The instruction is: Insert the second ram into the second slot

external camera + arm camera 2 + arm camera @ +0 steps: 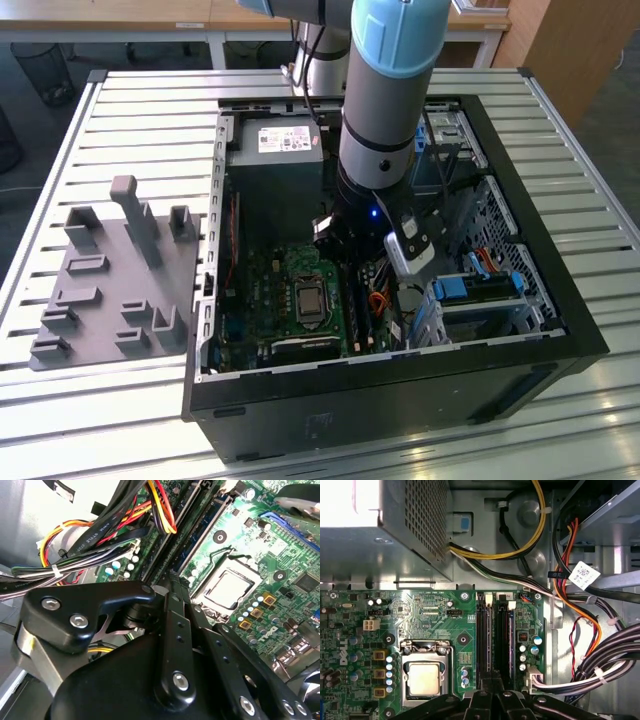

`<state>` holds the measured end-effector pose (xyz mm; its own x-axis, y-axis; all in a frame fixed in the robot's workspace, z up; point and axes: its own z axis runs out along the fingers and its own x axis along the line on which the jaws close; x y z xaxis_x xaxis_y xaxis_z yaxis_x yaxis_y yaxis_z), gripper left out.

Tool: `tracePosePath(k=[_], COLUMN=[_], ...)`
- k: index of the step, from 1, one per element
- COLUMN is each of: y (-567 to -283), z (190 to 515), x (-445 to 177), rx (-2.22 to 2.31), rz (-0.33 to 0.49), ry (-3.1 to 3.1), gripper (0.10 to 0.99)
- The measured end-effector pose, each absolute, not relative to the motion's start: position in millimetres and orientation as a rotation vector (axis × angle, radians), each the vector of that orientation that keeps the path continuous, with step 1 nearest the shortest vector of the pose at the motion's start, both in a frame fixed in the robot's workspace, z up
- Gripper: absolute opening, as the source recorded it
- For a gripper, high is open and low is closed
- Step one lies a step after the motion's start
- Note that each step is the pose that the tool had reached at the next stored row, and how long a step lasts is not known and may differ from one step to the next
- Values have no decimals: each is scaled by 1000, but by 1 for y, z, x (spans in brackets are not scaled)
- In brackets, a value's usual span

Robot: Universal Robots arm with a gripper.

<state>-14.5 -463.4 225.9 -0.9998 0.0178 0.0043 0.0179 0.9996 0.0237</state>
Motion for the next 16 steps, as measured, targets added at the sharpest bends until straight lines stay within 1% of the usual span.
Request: tracePosePath(k=[10,16], y=[-463,-463], z=[214,220], x=[-15,-15], rx=[-28,-28], rz=[-37,-46], ry=[-3137,-3138], gripper=[106,106])
